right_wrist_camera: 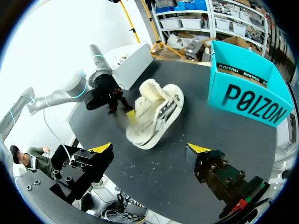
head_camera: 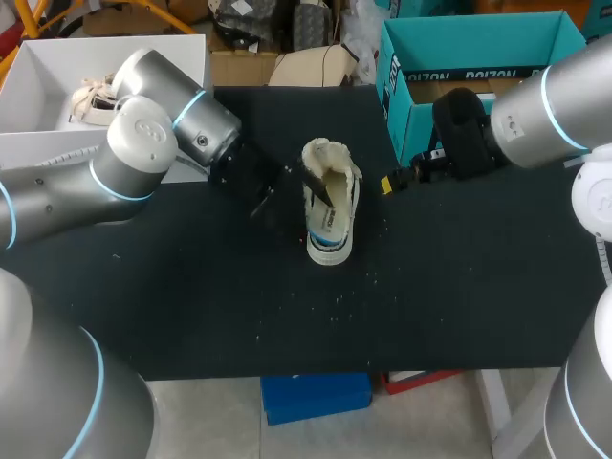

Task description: Take the shoe out of the shoebox, open the shoe tongue, remove and reinsert the insole, then place the shoe into the shoebox

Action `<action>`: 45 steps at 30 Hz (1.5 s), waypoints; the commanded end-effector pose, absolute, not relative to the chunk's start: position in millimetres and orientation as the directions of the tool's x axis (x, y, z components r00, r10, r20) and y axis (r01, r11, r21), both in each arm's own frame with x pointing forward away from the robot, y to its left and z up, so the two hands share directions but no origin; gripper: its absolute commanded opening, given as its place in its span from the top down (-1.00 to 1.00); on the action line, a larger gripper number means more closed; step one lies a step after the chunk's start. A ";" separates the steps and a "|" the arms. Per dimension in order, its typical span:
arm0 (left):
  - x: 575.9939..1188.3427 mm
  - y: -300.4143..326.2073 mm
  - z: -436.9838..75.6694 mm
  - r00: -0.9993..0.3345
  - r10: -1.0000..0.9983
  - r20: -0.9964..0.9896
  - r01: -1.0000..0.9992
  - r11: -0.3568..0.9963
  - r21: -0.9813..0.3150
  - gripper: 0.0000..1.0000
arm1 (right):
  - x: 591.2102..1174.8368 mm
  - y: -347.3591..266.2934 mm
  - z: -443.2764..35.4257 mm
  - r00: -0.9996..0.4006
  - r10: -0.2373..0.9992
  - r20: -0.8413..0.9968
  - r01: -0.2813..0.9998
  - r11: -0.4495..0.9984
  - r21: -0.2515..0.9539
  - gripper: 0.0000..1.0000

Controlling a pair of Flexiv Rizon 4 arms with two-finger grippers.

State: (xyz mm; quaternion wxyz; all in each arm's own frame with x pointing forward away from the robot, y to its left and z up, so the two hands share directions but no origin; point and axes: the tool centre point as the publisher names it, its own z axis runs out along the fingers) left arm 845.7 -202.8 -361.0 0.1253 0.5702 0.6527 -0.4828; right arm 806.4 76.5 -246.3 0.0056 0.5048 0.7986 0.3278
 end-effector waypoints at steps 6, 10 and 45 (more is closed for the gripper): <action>841.8 -207.9 -363.0 -0.320 0.630 -0.707 0.865 -0.109 -0.489 0.52 | 806.5 77.2 -246.1 -0.489 0.811 0.322 0.803 0.275 0.528 -1.00; 843.1 -206.8 -363.9 -0.320 0.649 -0.690 0.862 -0.103 -0.496 1.00 | 806.5 77.2 -246.1 -0.489 0.811 0.322 0.803 0.275 0.528 -1.00; 854.9 -217.5 -384.7 -0.342 0.791 -0.507 0.819 -0.014 -0.574 1.00 | 806.5 77.2 -246.1 -0.489 0.811 0.322 0.803 0.275 0.528 -1.00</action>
